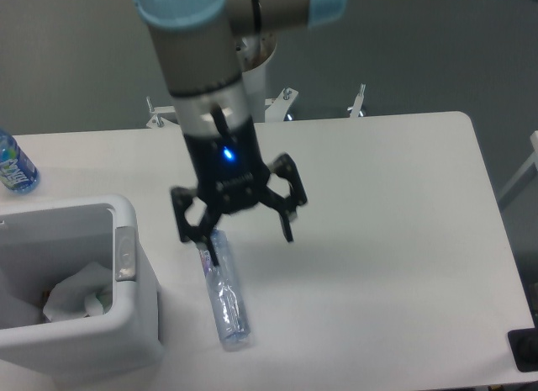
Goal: Place the trash in the trash can
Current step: 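Move the open gripper over the clear water bottle and lower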
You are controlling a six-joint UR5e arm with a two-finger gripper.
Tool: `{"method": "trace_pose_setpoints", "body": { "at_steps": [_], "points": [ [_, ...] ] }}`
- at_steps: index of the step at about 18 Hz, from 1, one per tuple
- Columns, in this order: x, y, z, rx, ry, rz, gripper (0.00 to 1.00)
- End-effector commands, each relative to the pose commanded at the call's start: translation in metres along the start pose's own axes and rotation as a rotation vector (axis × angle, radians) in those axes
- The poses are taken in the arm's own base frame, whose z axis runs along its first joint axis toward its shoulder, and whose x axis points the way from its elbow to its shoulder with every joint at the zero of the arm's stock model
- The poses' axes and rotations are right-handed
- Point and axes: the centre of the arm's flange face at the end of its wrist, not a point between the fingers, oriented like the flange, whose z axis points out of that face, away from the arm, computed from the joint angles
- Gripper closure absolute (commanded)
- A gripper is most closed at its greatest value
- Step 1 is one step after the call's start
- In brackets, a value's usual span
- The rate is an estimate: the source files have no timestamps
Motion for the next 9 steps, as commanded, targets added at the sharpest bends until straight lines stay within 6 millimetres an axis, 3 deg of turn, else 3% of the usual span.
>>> {"method": "trace_pose_setpoints", "body": {
  "at_steps": [4, 9],
  "points": [
    [-0.001, 0.017, 0.049, -0.101, -0.010, 0.113, 0.00],
    [-0.003, 0.059, 0.111, -0.248, 0.053, 0.272, 0.00]
  ]
}}
